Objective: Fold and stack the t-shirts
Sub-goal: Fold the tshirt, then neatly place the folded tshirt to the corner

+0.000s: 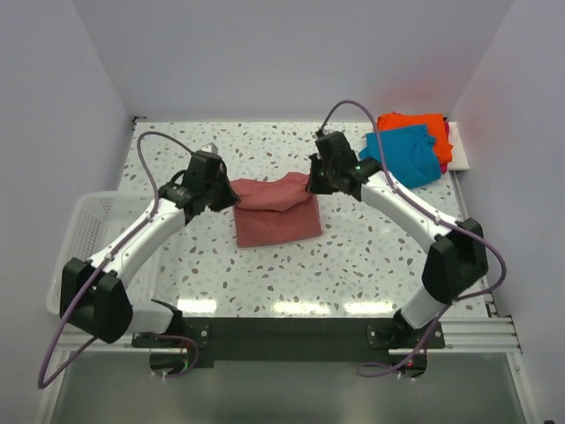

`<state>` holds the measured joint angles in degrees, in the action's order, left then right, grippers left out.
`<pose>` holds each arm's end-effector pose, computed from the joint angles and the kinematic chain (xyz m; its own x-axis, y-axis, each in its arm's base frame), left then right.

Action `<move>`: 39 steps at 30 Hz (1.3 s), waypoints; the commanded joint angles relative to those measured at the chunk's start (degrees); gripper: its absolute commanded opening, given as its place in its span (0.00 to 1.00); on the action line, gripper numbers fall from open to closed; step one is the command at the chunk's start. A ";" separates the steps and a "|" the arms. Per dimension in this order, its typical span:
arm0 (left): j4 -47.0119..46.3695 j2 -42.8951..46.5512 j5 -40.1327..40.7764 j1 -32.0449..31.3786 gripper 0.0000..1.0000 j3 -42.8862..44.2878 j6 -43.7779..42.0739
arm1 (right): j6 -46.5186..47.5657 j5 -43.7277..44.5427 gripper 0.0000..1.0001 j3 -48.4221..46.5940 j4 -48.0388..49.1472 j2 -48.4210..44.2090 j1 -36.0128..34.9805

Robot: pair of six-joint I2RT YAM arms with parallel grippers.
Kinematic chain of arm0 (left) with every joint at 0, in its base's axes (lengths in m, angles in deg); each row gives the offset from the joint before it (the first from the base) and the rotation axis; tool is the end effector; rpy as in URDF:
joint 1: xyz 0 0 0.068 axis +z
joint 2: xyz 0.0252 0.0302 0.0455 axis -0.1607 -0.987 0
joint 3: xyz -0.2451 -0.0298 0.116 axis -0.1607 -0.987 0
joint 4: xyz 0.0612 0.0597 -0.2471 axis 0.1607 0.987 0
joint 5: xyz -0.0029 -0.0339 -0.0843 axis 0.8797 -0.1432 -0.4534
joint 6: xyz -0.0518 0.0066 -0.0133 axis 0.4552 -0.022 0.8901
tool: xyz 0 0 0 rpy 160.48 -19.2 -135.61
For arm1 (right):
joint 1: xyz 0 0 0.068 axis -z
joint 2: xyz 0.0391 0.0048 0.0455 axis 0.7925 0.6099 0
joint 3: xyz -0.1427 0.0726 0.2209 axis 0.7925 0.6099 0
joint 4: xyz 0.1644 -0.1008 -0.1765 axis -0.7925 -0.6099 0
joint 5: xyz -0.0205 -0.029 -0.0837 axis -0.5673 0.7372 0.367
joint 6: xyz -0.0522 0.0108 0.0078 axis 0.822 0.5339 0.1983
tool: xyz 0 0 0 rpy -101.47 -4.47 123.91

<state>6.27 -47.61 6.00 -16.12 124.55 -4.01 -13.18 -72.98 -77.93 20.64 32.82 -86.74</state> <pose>0.2481 -0.1156 0.2814 -0.7390 -0.4390 -0.5110 -0.1904 0.8637 -0.4666 0.2881 0.1931 0.3021 -0.7714 0.0878 -0.6302 -0.1415 0.9420 0.3044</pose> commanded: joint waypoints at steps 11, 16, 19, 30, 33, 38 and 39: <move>-24.05 -34.77 -19.10 16.04 0.67 20.00 -4.10 | 3.63 -12.08 0.65 -40.31 -2.18 39.72 14.19; -19.77 -34.10 -16.33 17.98 0.76 24.86 -6.20 | 5.21 -9.02 0.77 -40.71 -4.12 37.04 18.85; -17.75 -30.94 -11.85 17.19 0.75 23.99 -6.56 | 5.82 -6.65 0.76 -32.54 -0.61 30.36 19.56; -16.67 -29.34 -3.58 1.48 0.51 21.27 -7.18 | 10.48 -6.19 0.69 -17.15 2.56 19.10 20.35; -17.82 -30.30 -3.22 -1.60 0.46 19.07 -6.12 | 10.83 -12.61 0.71 -11.09 8.60 17.78 20.26; -18.17 -34.17 -1.99 -4.86 0.40 16.87 -4.36 | 12.94 -19.38 0.75 -8.70 12.40 21.20 19.21; -18.26 -35.04 -2.08 -5.74 0.40 16.60 -4.10 | 13.55 -20.17 0.76 -8.79 13.19 22.77 18.60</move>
<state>-10.60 -80.57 2.13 -20.60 142.29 -9.56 -2.47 -87.45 -86.83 27.68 53.80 -66.77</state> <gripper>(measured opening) 0.405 0.750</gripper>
